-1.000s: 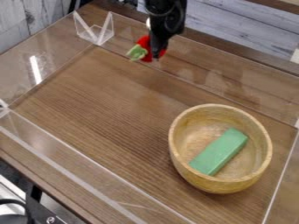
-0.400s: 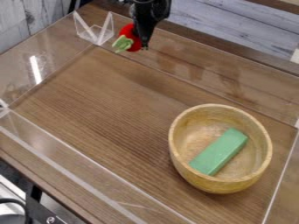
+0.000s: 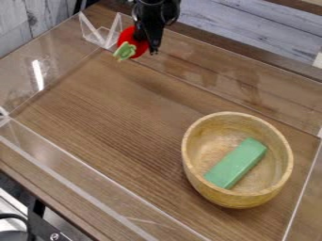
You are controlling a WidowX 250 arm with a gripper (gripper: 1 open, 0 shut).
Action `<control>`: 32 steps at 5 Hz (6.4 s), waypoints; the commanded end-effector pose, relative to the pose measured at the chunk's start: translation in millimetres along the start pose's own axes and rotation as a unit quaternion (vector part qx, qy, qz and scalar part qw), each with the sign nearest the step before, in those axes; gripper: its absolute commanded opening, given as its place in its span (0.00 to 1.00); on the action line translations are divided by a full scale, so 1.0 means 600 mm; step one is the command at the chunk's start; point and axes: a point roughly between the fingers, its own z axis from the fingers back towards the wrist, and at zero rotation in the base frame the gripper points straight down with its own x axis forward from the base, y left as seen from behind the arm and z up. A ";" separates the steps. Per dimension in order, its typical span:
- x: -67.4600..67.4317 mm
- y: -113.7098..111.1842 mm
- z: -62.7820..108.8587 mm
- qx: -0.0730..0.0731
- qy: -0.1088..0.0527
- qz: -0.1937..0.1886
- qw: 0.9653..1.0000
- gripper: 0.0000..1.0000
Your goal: Move the red object to the left side of the table
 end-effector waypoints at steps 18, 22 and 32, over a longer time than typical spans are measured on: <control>-0.142 0.051 -0.105 -0.142 -0.020 0.233 0.962 0.00; -0.149 0.024 -0.178 -0.202 0.009 0.359 0.911 0.00; -0.174 0.005 -0.167 -0.362 0.055 0.440 0.820 0.00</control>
